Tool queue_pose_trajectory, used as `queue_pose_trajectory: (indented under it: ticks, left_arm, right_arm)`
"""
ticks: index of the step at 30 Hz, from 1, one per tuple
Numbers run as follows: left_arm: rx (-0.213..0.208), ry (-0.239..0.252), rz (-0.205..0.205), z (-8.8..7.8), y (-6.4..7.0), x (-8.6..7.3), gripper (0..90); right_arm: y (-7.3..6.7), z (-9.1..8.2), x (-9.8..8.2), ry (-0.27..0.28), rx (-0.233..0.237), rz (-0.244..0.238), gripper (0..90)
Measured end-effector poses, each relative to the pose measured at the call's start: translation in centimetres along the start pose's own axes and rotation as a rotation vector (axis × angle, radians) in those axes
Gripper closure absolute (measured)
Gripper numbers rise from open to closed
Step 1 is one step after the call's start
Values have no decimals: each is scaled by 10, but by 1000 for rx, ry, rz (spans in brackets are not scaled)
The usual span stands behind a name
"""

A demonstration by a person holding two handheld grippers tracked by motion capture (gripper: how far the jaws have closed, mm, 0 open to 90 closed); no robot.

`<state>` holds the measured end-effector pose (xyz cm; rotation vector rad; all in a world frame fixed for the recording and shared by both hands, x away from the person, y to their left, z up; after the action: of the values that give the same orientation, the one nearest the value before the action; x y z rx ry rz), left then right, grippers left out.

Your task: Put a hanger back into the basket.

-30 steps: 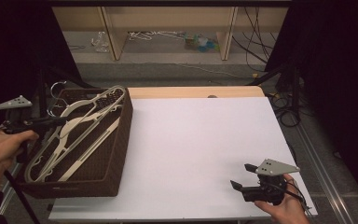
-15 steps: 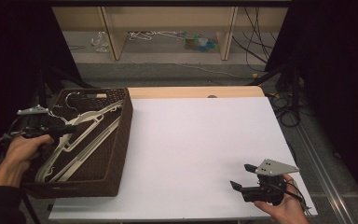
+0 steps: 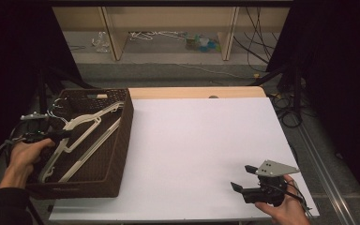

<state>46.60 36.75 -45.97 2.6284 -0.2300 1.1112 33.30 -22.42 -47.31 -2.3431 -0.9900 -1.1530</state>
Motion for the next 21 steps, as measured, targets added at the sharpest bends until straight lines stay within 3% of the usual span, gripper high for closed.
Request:
queue_pose_trajectory:
  ticks: [6, 7, 8, 10, 17, 21]
  left_arm:
    - [45, 1, 3, -4, -5, -1, 642]
    - [53, -21, 31, -7, -8, -2, 622]
    - [49, 29, -22, -6, -4, 1, 613]
    - [49, 41, -25, -10, -3, 2, 570]
    - [-35, 106, -41, -21, 16, 5, 502]
    - [-73, 137, -14, -29, 35, 7, 463]
  right_arm:
    - [0, -1, 0, 2, 1, 2, 234]
    - [0, -1, 0, 3, 0, 1, 233]
    - [0, -1, 0, 3, -1, 2, 233]
    - [0, 0, 0, 2, 0, 2, 233]
    - [0, 0, 0, 2, -1, 1, 233]
    - [0, 0, 1, 7, -3, -4, 232]
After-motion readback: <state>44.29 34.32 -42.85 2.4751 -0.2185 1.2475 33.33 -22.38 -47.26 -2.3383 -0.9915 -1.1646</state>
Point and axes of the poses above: each handheld gripper's, and its own axes: z roughly forward along the jaws, x roughly out of its top, y roughly to its right, the point moved 8 cm from there along z, roughly forward along the jaws, and after that the axes turned 1 degree about -z, right-handed, at the moved point
